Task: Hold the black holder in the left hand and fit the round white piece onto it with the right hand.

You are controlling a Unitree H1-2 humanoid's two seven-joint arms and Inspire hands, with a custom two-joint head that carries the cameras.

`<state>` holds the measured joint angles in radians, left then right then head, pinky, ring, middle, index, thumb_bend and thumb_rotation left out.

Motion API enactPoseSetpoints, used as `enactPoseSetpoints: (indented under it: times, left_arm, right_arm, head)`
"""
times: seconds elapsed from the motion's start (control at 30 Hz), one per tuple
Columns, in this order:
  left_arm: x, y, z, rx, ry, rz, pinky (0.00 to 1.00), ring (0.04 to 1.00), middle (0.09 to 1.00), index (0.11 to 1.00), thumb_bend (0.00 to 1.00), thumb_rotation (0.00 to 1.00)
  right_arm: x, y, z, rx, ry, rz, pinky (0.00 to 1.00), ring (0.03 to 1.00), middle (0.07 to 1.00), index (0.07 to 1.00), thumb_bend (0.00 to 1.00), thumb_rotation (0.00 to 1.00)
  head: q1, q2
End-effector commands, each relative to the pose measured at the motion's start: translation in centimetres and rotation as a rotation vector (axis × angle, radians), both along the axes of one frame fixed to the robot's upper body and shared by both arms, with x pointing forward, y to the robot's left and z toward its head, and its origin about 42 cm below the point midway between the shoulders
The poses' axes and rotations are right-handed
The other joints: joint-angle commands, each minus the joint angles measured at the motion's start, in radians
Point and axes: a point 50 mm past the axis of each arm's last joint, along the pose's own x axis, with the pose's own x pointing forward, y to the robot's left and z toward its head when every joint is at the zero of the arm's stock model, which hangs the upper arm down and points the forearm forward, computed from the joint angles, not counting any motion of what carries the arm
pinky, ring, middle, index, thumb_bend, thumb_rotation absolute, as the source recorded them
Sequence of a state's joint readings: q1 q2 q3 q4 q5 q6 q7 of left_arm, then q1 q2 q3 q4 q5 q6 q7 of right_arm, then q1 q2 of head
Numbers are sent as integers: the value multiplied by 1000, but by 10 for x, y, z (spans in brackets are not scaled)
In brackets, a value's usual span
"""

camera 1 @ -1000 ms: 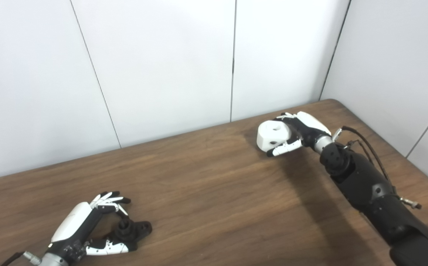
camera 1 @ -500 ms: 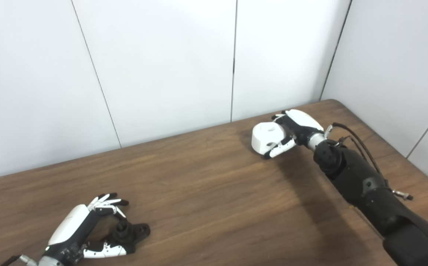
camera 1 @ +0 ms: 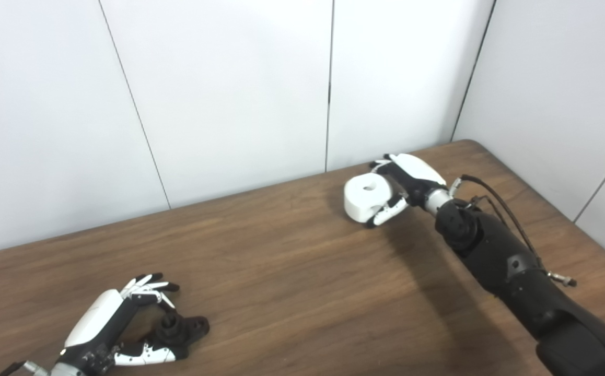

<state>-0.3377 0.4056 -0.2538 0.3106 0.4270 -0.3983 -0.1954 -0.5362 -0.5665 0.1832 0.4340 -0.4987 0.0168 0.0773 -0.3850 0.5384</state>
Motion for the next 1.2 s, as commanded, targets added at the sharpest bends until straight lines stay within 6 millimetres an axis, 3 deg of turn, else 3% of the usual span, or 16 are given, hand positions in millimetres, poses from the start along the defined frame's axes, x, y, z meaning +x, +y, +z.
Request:
enactPoseSetpoints:
  times: [0.0,0.27,0.53,0.93,1.17]
  left_arm:
    - [5,8,3,14,-9,19,1000,950,813,483,520,42]
    - [7,3,-1,21,-5,26,1000,953,814,483,521,43]
    - [7,-6,-6,19,-12,18,1000,960,814,482,521,45]
    - [6,-25,-12,19,-5,18,1000,972,817,482,523,49]
    - [3,-33,-14,29,-2,37,1000,985,820,481,523,50]
  right_arm:
    - [8,16,40,4,-116,95,1000,1000,888,488,515,158]
    - [-5,75,59,29,-145,281,1000,1000,878,486,517,151]
    - [-22,125,65,45,-159,451,1000,1000,877,486,520,147]
    - [-48,179,62,106,-131,663,1000,1000,873,484,519,149]
    - [-64,204,58,137,-170,639,1000,1000,843,482,519,148]
  head:
    - [4,2]
    - [46,7]
    - [130,22]
    - [284,58]
    - [310,62]
